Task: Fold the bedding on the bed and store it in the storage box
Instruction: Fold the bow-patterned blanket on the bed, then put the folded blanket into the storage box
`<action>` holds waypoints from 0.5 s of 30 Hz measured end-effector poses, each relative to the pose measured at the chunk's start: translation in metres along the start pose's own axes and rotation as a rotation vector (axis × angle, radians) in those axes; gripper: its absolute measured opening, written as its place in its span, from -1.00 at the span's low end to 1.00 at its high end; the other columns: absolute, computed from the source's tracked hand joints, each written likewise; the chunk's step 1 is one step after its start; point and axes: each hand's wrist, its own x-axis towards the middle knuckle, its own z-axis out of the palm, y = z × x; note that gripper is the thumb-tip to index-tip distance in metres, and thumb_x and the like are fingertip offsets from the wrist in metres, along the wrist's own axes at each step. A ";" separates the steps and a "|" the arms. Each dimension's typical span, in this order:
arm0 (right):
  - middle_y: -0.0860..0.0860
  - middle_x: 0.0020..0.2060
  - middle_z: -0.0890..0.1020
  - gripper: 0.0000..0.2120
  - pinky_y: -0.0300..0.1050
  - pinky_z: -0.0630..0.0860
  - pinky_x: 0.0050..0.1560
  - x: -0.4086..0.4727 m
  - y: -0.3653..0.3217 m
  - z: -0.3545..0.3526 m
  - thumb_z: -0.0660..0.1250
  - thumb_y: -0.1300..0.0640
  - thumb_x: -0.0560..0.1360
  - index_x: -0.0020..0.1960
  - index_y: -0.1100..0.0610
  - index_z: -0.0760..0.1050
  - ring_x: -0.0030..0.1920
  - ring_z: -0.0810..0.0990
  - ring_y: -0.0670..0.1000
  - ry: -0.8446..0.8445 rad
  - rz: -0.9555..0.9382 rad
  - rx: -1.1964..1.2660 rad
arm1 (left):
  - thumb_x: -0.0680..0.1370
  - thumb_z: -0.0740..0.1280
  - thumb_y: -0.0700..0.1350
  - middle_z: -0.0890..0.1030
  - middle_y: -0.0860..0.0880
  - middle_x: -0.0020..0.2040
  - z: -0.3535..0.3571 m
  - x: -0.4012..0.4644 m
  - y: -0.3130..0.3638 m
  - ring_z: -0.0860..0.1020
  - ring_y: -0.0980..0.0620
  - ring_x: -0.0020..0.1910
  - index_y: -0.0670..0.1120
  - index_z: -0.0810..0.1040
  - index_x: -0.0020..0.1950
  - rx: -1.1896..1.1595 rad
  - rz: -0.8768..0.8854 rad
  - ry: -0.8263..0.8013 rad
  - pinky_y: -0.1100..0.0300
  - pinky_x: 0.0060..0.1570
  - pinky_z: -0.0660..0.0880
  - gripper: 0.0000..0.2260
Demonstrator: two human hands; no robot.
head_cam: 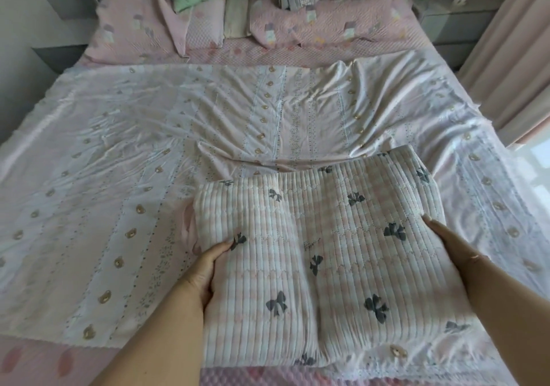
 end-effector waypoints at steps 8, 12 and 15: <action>0.16 -0.23 0.70 -0.47 -0.04 0.61 -0.40 -0.075 -0.009 0.017 0.36 -0.21 0.33 0.14 0.14 0.52 -0.32 0.69 0.13 -0.126 -0.177 0.201 | 0.23 0.46 -0.03 0.69 -0.13 -0.12 -0.032 -0.064 0.022 0.63 -0.14 -0.09 -0.02 0.55 0.10 -0.010 0.193 -0.050 0.07 -0.22 0.53 -0.56; 0.14 -0.21 0.71 -0.50 -0.04 0.62 -0.37 -0.113 0.005 0.029 0.41 -0.20 0.30 0.10 0.10 0.53 -0.30 0.69 0.12 -0.143 -0.250 0.245 | 0.26 0.43 -0.03 0.71 -0.07 -0.26 -0.049 -0.100 0.023 0.63 -0.08 -0.14 -0.05 0.56 0.06 -0.002 0.243 -0.106 0.10 -0.22 0.50 -0.62; 0.11 -0.26 0.70 -0.69 -0.07 0.62 -0.40 -0.136 0.016 0.043 0.23 -0.09 0.52 0.08 0.11 0.53 -0.34 0.69 0.09 -0.148 -0.255 0.271 | 0.35 0.41 -0.03 0.70 -0.03 -0.29 -0.066 -0.123 0.019 0.65 -0.04 -0.21 -0.06 0.55 0.04 -0.027 0.275 -0.123 0.13 -0.26 0.50 -0.71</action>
